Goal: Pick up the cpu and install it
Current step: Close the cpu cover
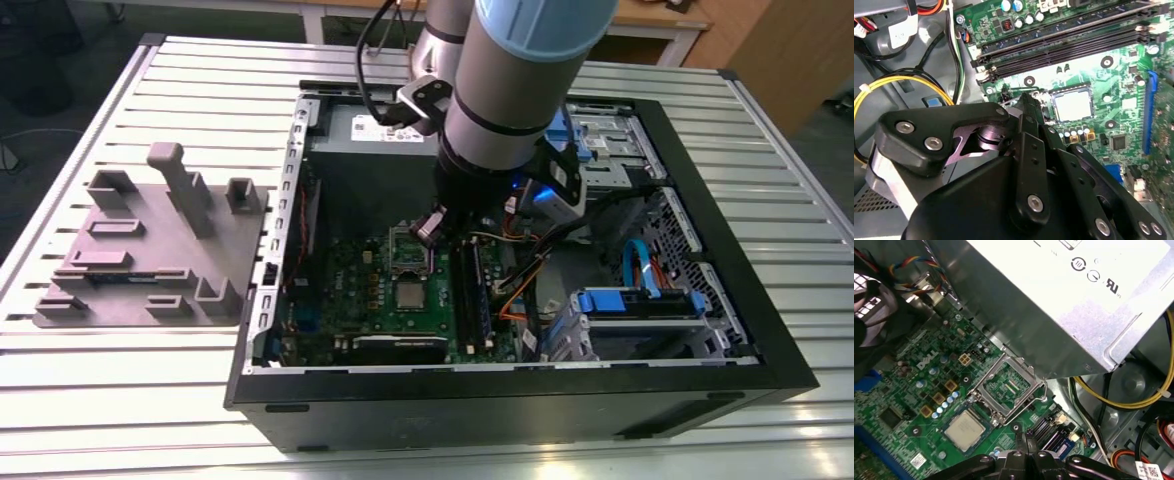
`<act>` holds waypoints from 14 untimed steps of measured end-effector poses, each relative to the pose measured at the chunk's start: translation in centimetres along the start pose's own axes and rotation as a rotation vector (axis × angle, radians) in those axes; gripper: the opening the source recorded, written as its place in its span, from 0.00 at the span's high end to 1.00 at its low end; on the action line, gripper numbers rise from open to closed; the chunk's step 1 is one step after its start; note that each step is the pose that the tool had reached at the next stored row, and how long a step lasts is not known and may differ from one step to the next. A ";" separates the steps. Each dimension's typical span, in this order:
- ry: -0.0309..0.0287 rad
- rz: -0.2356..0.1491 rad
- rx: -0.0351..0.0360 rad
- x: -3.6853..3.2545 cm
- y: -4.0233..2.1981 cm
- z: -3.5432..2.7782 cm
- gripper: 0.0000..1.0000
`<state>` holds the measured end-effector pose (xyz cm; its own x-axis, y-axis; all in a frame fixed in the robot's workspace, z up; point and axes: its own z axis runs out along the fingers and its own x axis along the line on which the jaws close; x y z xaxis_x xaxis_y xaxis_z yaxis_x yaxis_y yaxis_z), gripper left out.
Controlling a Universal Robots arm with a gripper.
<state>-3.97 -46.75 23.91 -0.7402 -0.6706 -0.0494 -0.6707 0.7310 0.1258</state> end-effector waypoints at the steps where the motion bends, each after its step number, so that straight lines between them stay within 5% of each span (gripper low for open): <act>1: -0.0015 0.000 -0.0017 -0.03 0.00 0.13 0.90; 5: -0.0098 -0.006 -0.0120 -0.06 -0.05 0.52 0.90; 7: -0.0070 -0.033 -0.0142 -0.06 -0.06 0.66 0.90; 9: -0.0110 -0.035 -0.0189 -0.11 -0.05 0.85 0.90; 14: -0.0501 -0.038 -0.0605 -0.46 0.09 1.13 0.90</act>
<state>-3.75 -46.24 22.82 -0.7170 -0.6892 -0.1046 -0.6950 0.6954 0.1825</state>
